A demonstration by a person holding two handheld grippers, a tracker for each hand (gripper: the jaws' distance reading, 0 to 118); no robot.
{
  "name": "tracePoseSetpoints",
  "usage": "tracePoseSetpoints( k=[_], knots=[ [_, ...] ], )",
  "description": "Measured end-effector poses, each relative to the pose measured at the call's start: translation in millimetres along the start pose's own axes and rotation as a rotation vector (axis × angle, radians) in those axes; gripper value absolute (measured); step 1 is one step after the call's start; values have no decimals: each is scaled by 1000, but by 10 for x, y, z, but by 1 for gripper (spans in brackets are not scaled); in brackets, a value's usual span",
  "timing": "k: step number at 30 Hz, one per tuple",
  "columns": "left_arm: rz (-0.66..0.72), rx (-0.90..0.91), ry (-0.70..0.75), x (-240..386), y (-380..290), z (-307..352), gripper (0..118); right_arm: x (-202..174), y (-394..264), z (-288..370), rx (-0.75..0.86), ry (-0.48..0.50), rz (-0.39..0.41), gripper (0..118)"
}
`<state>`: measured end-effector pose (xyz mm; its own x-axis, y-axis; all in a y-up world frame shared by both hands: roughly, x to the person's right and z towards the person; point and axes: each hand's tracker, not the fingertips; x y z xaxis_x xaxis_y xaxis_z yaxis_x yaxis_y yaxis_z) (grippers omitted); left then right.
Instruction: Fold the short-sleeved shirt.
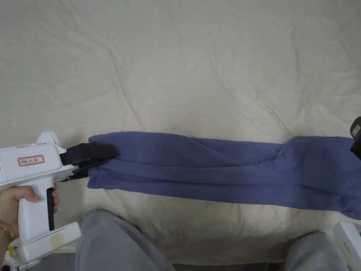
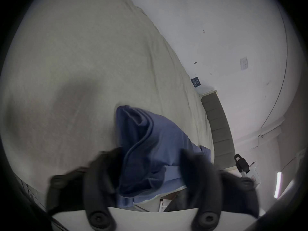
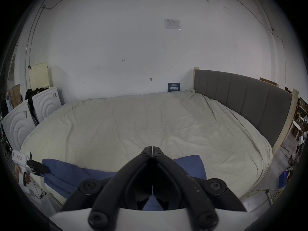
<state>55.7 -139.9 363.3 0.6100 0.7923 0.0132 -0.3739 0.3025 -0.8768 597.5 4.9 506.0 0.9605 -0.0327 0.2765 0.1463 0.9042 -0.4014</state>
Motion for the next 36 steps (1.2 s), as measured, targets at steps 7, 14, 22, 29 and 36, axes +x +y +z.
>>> tracePoseSetpoints(
  k=[7,14,22,29,36],
  knots=[
    [-37,11,147,121,-16,-59,9,-133,-6,17,-6,24,41,1],
    [-254,69,328,1075,-90,108,9,-53,60,164,33,25,24,1],
    [-409,11,172,2293,-448,-196,9,173,6,396,77,11,-8,1],
    [-408,-130,172,2520,-887,-1393,10,539,-77,553,93,-40,-59,1],
    [-433,-284,219,2414,-1260,-2283,74,888,-115,656,90,-117,-94,1]
  ],
)
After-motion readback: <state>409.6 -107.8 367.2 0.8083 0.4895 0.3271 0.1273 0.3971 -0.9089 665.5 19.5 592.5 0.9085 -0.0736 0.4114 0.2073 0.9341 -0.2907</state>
